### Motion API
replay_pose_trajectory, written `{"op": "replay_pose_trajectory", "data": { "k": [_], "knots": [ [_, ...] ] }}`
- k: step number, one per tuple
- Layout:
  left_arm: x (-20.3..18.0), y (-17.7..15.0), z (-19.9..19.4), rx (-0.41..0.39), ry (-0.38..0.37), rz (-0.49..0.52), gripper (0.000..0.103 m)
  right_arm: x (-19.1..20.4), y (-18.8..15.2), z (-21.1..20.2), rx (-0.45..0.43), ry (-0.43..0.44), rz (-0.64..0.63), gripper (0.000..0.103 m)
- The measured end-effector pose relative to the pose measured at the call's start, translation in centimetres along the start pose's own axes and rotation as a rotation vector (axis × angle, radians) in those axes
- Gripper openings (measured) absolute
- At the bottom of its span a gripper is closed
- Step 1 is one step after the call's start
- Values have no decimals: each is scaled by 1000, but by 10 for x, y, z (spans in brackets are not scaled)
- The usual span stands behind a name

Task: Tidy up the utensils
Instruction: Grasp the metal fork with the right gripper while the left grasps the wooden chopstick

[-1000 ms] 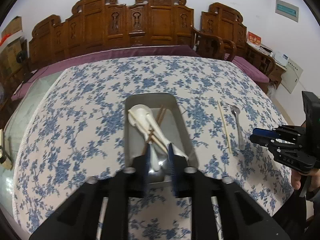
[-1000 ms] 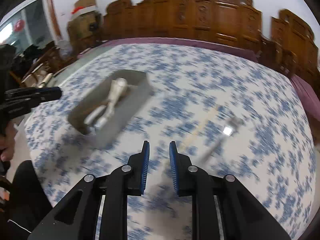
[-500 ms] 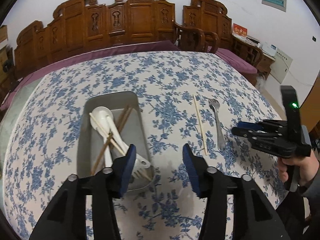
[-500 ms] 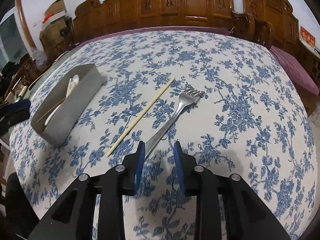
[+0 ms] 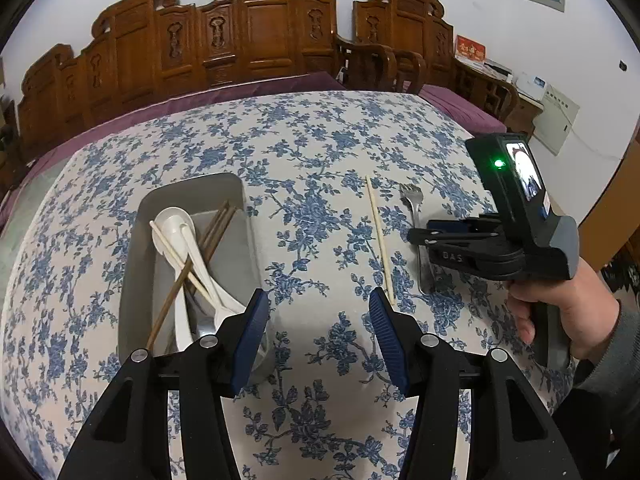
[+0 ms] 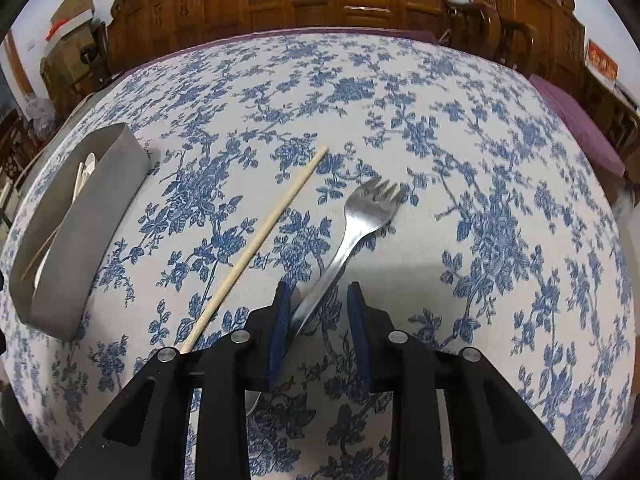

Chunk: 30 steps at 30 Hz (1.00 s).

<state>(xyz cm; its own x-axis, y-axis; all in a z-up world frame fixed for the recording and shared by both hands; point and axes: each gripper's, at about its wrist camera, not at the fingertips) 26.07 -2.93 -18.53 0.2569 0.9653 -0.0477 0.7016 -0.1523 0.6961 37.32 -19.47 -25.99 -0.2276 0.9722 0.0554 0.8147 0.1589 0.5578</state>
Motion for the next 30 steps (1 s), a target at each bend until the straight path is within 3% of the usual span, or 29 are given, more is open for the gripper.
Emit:
{"op": "replay_pose_trajectory", "data": {
  "k": [6, 8, 20, 30],
  "knots": [
    [-4, -1, 4, 8, -3, 5, 50, 7, 2, 1, 22, -41, -36, 30],
    [-5, -2, 5, 11, -3, 6, 50, 6, 4, 1, 39, -46, -37, 19],
    [-15, -4, 13, 27, -11, 11, 50, -21, -3, -7, 88, -70, -30, 9],
    [-32, -6, 35, 60, -21, 21, 50, -41, -18, -23, 65, -59, -45, 9]
  ]
}}
Point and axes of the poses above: each gripper's, at about its wrist camera, not at the fingertips, and z roughly the way its jaws point, x to its left, y to its top, and after that the axes turned 5 degrees about -x, right-handed
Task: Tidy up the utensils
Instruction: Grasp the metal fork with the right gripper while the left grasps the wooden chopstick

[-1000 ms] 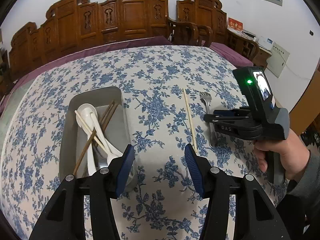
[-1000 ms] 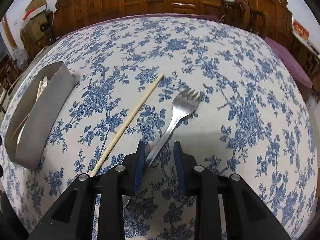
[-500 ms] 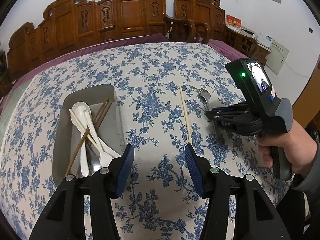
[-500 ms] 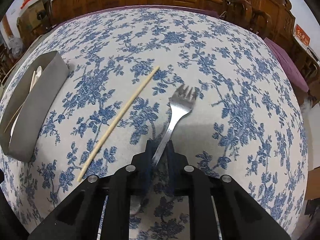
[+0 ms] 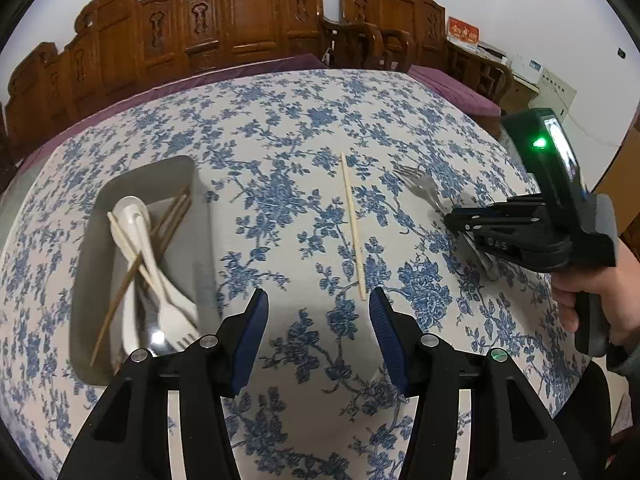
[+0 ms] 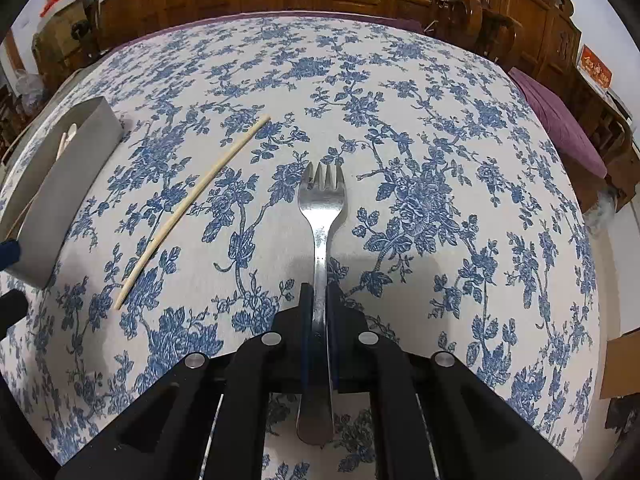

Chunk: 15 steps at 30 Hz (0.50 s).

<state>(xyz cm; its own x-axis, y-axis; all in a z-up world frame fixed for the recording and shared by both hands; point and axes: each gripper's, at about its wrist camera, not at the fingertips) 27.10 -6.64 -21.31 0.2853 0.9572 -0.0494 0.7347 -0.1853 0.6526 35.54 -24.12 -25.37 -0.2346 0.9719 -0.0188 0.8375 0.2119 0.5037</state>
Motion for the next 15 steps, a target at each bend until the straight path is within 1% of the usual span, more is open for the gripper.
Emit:
{"op": "replay_pose_trajectory", "data": {
  "k": [7, 15],
  "knots": [
    [-11, 5, 22, 31, 0, 12, 50, 2, -6, -14, -33, 35, -25, 9],
    [-25, 13, 50, 70, -10, 37, 49, 0, -10, -25, -54, 53, -38, 9]
  ]
}}
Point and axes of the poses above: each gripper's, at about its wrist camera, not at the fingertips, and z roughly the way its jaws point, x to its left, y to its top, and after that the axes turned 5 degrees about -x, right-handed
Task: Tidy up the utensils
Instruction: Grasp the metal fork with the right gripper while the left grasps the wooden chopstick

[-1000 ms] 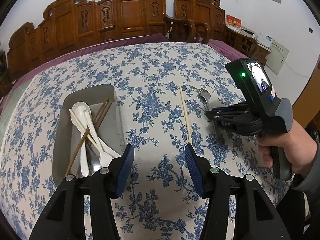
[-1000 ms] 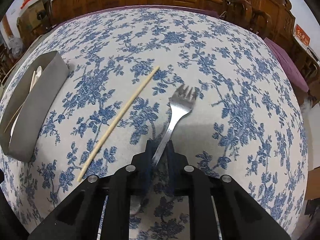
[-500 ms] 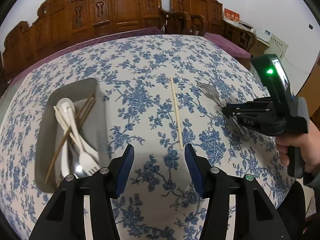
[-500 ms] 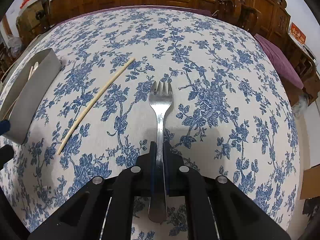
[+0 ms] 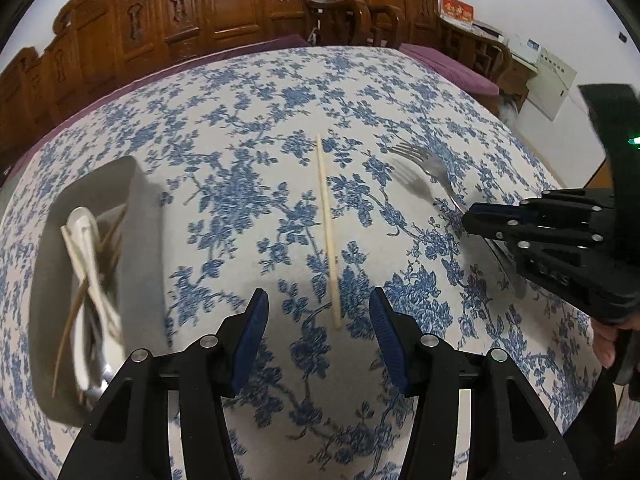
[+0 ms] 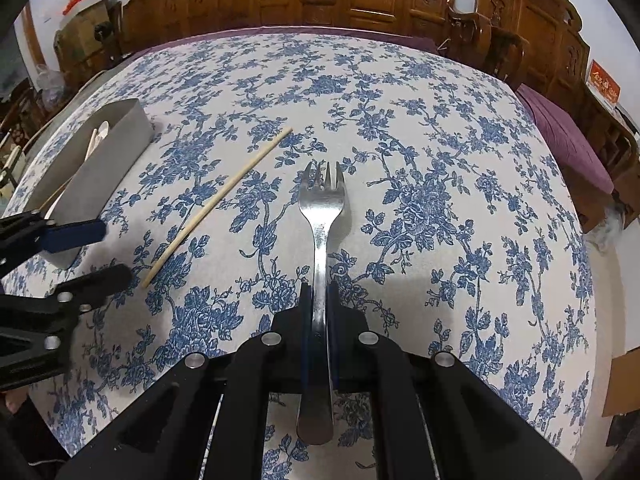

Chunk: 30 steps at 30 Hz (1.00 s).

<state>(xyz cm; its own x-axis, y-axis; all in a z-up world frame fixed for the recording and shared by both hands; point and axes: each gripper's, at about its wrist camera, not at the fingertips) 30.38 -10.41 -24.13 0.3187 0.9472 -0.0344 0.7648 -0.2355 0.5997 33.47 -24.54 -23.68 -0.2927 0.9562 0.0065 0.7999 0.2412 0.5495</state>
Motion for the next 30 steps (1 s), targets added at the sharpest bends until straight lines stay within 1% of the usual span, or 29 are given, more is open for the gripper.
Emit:
{"op": "replay_pose_trajectory", "data": {
  "k": [1, 5, 7, 14, 17, 19, 25, 30],
  "knots": [
    [-2, 1, 4, 5, 0, 4, 46, -1, -1, -1, -1, 1, 0, 9],
    [-8, 4, 17, 25, 2, 20, 41, -4, -4, -2, -3, 6, 3, 9],
    [-9, 6, 25, 42, 11, 26, 31, -5, -6, -2, -4, 6, 4, 9],
    [-9, 12, 39, 64, 28, 27, 22, -7, -10, -3, -4, 13, 7, 9],
    [-8, 12, 40, 64, 24, 21, 19, -7, -10, -3, -4, 17, 8, 9],
    [-6, 12, 40, 66, 13, 10, 5, -6, -11, -3, -4, 17, 7, 9],
    [-2, 9, 36, 68, 4, -3, 4, -3, -11, -6, -6, 19, 7, 9],
    [4, 8, 21, 43, 2, -20, 4, 7, -7, -14, -16, 19, -2, 9]
  ]
}}
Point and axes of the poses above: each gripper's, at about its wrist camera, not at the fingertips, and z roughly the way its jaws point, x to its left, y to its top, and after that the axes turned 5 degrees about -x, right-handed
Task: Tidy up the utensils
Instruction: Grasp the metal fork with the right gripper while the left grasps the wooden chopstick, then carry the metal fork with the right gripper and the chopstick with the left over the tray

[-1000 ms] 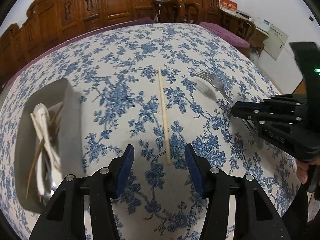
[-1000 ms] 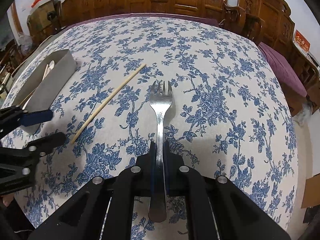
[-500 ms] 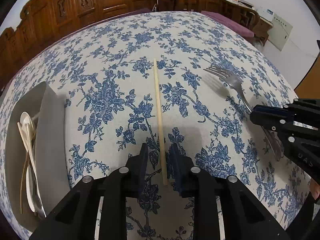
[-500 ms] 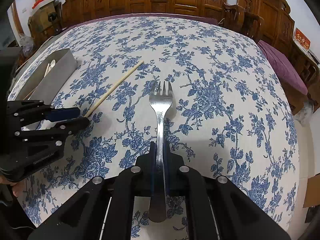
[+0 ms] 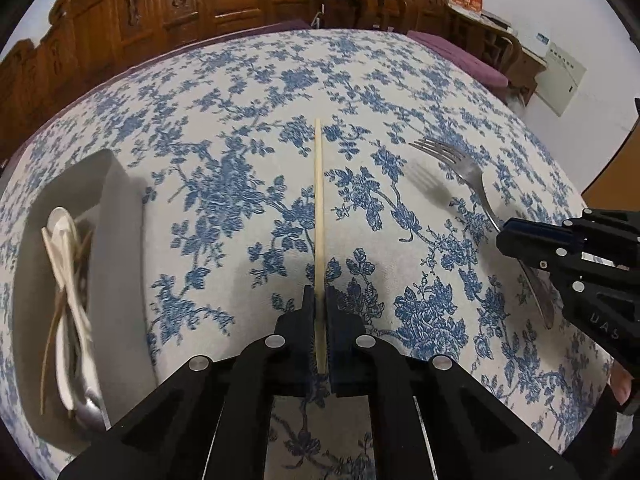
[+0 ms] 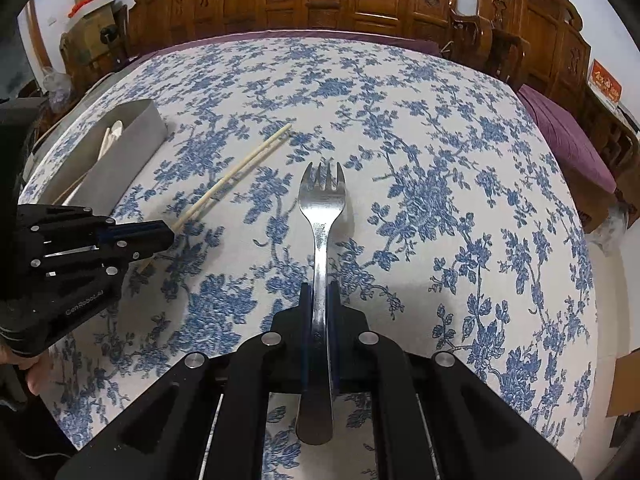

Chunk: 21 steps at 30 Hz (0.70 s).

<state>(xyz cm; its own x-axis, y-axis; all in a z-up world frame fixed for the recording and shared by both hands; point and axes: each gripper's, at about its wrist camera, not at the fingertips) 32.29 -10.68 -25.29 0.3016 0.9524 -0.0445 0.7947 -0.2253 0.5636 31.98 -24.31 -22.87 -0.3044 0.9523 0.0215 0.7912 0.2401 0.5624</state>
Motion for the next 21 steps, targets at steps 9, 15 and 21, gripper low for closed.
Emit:
{"op": "replay_pose_trajectory", "data": {
  "k": [9, 15, 21],
  "knots": [
    [12, 4, -39, -60, 10, -5, 4, 19, 13, -19, -28, 12, -21, 9],
    [26, 0, -69, -98, 42, 8, 4, 37, 23, -29, -48, 32, -34, 9],
    [54, -8, -91, -109, 73, -9, 4, 63, 36, -36, -67, 55, -64, 9]
  ]
}}
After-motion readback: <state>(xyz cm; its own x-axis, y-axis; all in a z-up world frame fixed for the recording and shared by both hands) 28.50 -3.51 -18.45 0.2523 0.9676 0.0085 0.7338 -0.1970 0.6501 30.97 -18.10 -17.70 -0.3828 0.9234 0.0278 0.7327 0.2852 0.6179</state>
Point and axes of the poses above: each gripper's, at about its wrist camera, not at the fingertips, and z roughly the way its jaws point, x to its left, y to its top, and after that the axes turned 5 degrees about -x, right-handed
